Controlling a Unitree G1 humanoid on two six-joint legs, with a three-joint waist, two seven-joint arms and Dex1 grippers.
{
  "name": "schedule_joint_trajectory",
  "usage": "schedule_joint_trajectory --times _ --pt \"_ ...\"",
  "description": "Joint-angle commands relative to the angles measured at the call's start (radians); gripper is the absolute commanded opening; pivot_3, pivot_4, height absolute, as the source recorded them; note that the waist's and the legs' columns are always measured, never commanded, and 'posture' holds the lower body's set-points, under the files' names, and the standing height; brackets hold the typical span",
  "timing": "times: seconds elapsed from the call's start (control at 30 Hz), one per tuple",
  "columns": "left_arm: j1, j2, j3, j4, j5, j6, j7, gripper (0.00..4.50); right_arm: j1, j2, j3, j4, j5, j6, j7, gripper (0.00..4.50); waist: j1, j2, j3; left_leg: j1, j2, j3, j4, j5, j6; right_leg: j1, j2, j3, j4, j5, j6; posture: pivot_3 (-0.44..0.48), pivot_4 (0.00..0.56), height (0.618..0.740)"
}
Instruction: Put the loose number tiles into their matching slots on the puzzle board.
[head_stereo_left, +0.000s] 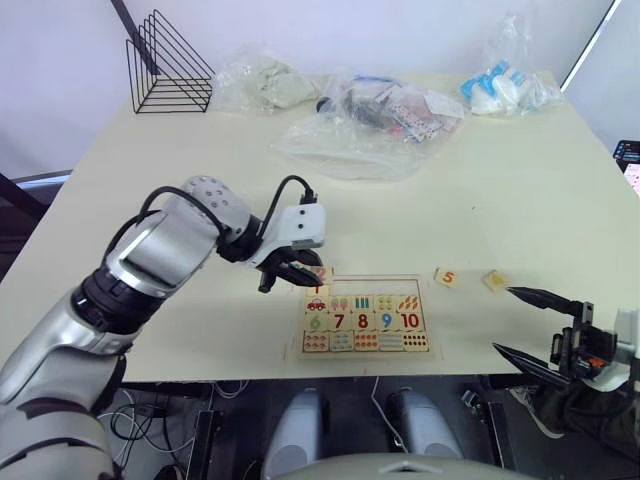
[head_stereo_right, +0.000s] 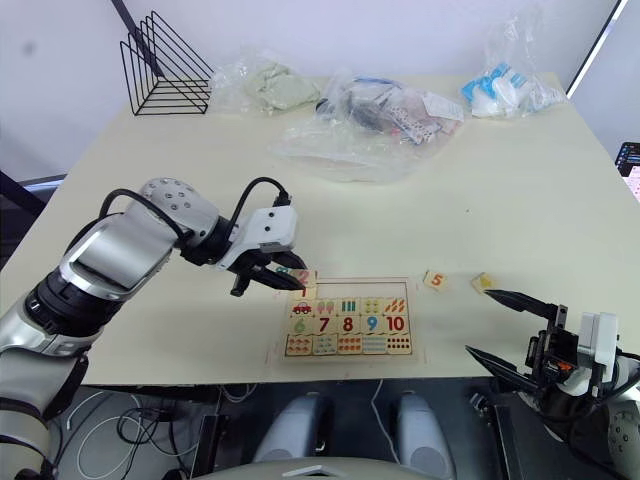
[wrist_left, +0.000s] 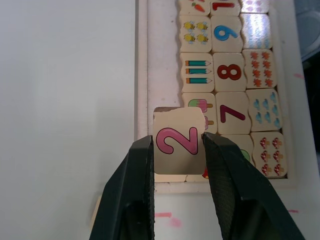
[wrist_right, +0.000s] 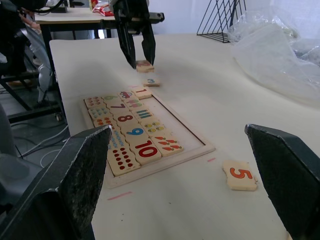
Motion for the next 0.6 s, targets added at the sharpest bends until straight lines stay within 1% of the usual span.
schedule_joint_trajectory --times 0.03,0.27,0.4,0.6 --pt "-0.029 -0.021 -0.029 -0.038 0.021 0.039 0.006 0.95 0.018 0.01 -0.002 -0.044 0.013 -0.004 -0.019 4.5 0.0 0.0 0.0 0.0 0.0 0.0 0.0 0.0 0.0 0.0 0.0 0.0 0.0 0.0 0.0 0.0 0.15 0.74" --pt "-0.075 -0.084 -0.098 -0.02 0.063 0.11 0.042 0.95 0.031 0.018 -0.002 -0.058 0.01 -0.008 -0.036 4.5 0.0 0.0 0.0 0.0 0.0 0.0 0.0 0.0 0.0 0.0 0.0 0.0 0.0 0.0 0.0 0.0 0.15 0.74" --pt "-0.098 -0.102 -0.144 -0.006 0.096 0.113 0.051 0.95 0.03 0.017 0.001 -0.07 0.011 -0.003 -0.048 4.5 0.0 0.0 0.0 0.0 0.0 0.0 0.0 0.0 0.0 0.0 0.0 0.0 0.0 0.0 0.0 0.0 0.15 0.74" --pt "-0.105 -0.116 -0.169 0.018 0.122 0.107 0.065 0.95 0.035 0.015 0.001 -0.08 0.014 -0.003 -0.058 4.5 0.0 0.0 0.0 0.0 0.0 0.0 0.0 0.0 0.0 0.0 0.0 0.0 0.0 0.0 0.0 0.0 0.15 0.74"
